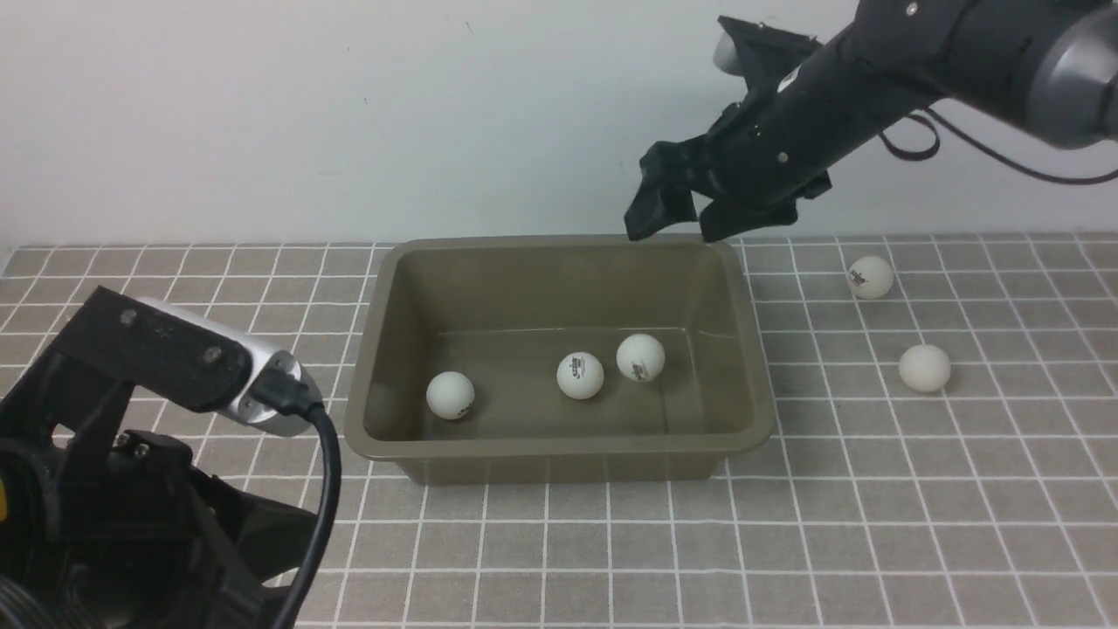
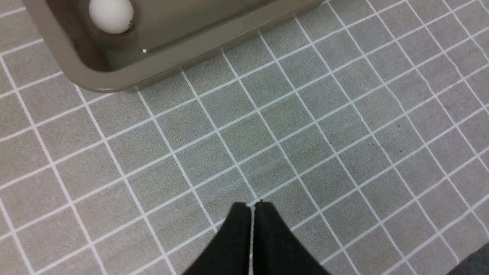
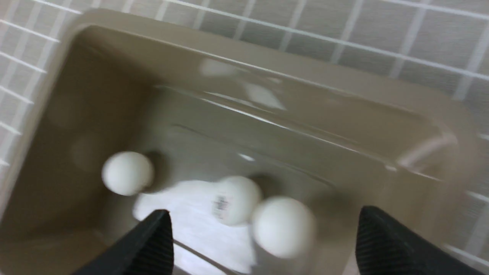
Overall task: Put the table tennis balls into the box on the grey coffee tablecloth.
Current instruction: 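Release the ping pong ball into the bin and lift the gripper away, then reach for and grasp a ping pong ball on the table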
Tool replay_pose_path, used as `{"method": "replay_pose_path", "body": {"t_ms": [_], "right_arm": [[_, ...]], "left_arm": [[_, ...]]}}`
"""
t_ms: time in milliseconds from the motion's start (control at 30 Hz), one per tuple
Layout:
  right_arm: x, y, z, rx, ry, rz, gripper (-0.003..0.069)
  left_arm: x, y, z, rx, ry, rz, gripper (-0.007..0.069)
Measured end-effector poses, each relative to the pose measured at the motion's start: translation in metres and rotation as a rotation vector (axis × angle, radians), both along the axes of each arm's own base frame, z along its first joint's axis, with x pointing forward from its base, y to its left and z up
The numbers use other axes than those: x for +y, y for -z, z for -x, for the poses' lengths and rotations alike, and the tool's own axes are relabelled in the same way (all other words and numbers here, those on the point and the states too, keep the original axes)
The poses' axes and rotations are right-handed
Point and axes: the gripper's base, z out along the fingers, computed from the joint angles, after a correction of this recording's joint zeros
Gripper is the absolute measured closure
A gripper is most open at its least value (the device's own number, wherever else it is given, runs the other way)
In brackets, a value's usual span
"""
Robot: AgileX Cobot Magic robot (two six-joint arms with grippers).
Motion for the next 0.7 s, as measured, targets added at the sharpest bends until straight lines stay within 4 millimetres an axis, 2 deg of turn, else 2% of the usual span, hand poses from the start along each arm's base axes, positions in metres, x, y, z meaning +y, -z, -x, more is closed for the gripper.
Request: {"method": "replay_pose_path", "body": {"t_ms": [33,100,133,167,300,333,400,533,567,700], "right_arm": [[0.0,0.0,0.0,0.003,-0.001,0.006,0.0083],[-0.033,-0.005,0.0,0.028,0.046,0.098,0.0129],[-0.039,-0.007,0.0,0.029,0.058,0.105,0.0141],[-0.074,-0.008,0.0,0.068,0.105,0.196,0.0211],[-0.127,0.0,-0.004,0.147,0.274,0.238,0.0314],[-0.132,0.006,-0.006,0.167,0.296,0.24,0.0319],[-0.138,0.029,-0.011,0.225,0.308,0.264,0.0306],[-0.138,0.075,-0.021,0.324,0.289,0.319,0.0223],[-0.137,0.077,-0.022,0.327,0.287,0.322,0.0218],[-0.14,0.108,-0.026,0.387,0.279,0.369,0.0137]], "left_arm": [[0.0,0.0,0.0,0.0,0.0,0.0,0.0629],[0.001,0.001,0.0,-0.013,0.011,-0.026,0.0629],[0.001,0.001,0.0,-0.013,0.011,-0.026,0.0629],[0.002,0.001,-0.001,-0.021,0.02,-0.042,0.0629],[0.002,0.001,0.0,-0.024,0.026,-0.048,0.0629],[0.002,0.001,0.0,-0.024,0.026,-0.048,0.0629],[0.002,0.001,0.0,-0.023,0.026,-0.046,0.0629],[0.002,0.001,-0.001,-0.025,0.025,-0.045,0.0629],[0.002,0.001,-0.001,-0.025,0.025,-0.045,0.0629],[0.002,0.001,-0.001,-0.029,0.024,-0.044,0.0629]]}}
